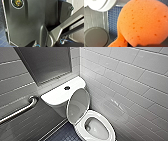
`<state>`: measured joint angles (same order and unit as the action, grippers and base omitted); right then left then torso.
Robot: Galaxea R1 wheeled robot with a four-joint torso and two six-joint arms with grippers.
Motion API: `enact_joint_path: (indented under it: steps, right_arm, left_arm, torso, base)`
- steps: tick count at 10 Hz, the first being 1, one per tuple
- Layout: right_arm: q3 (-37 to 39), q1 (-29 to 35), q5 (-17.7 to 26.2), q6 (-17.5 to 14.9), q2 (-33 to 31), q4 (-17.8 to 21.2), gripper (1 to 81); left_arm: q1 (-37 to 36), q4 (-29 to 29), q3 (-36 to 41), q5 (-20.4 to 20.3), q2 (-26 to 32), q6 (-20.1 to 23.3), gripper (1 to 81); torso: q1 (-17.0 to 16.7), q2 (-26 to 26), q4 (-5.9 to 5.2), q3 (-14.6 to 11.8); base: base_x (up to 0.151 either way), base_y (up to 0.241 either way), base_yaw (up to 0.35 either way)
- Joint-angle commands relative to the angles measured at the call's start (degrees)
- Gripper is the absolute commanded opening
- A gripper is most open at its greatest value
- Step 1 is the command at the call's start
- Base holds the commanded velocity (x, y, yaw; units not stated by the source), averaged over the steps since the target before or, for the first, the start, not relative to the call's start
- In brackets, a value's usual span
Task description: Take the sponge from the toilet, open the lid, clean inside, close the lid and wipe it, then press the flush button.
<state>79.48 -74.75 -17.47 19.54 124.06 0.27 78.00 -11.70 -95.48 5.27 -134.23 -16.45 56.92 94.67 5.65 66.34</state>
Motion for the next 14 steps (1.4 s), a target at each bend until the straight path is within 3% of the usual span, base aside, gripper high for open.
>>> enact_joint_path:
  steps: [1, 3, 7, 10, 14]
  right_arm:
    - [-7.07, 8.14, 2.44, 0.15, -5.99, -0.8, 1.0]
    - [-7.25, 13.69, 3.05, 0.49, -5.99, -0.62, 1.0]
    - [-8.3, 24.15, 6.75, 0.85, -5.99, 0.26, 1.0]
    - [-7.42, 33.89, 12.28, 1.64, -4.32, 2.46, 1.0]
    - [1.09, 44.98, 21.32, 1.64, 5.33, 6.23, 1.0]
  left_arm:
    - [1.32, -0.51, 1.26, 3.17, 0.37, 0.8, 81.1]
    - [2.74, -2.45, -2.59, 3.0, -3.23, 0.89, 81.1]
    - [3.79, -2.62, -10.43, 3.0, -9.92, 1.42, 81.1]
    - [3.79, -2.54, -11.58, 3.0, -10.19, 1.59, 81.1]
    - [3.79, -2.54, -14.04, 2.73, -12.12, 1.68, 81.1]
  torso:
    - [0.0, 0.0, 0.0, 0.0]
    - [0.0, 0.0, 0.0, 0.0]
    - [0.0, 0.0, 0.0, 4.45]
    - [0.0, -0.02, 0.0, 4.48]
    - [0.02, -0.02, 0.0, 4.85]
  base:
    - [0.0, 0.0, 0.0]
    - [0.0, 0.0, 0.0]
    - [0.0, 0.0, 0.0]
    - [0.0, 0.0, 0.0]
    - [0.0, 0.0, 0.0]
